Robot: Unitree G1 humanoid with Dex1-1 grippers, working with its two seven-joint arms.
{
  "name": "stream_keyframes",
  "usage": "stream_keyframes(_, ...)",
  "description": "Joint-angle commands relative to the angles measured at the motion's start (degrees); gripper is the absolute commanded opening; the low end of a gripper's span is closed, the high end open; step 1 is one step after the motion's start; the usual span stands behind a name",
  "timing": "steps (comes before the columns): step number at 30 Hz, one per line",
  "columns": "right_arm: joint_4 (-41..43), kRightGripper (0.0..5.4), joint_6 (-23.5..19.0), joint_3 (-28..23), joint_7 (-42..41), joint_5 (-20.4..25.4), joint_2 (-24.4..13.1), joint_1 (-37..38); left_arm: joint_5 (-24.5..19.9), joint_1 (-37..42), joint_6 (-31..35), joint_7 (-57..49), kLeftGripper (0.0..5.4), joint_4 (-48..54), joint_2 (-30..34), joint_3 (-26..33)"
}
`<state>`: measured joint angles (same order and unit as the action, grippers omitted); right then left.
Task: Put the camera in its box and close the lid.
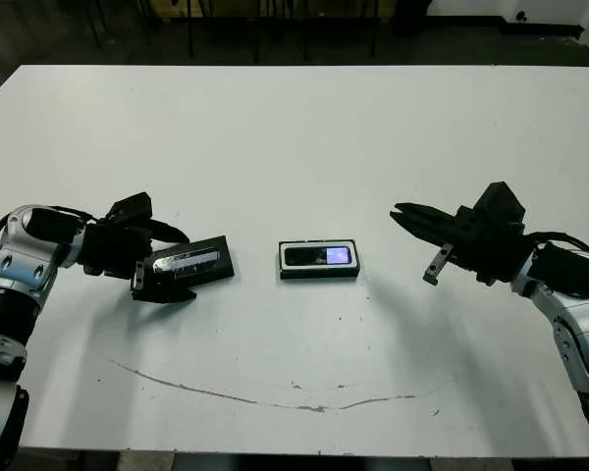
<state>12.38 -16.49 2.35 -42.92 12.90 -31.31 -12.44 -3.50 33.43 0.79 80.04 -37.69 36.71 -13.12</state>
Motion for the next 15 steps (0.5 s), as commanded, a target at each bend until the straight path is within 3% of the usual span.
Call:
stream_keyframes(1,0.00,0.00,-1.38,0.54,-0.25,-0.40,-0.95,0.73,1.10,-1.28,0.55,-0.09,5.38,-0.30,1.40,-0.01)
stream_keyframes(8,-0.36,0.00,-1.66,0.90,-0.69,-0.66,-1.31,0.15,0.47,-2.29,2.61,0.78,5.13,0.65,2.56,0.30)
stream_keyframes(15,0.33,0.00,-2.99,0.92,-0.72,-0.10,-1.23,0.12,0.18,-3.82,4.36,0.96,3.88,0.99,2.45,0.57)
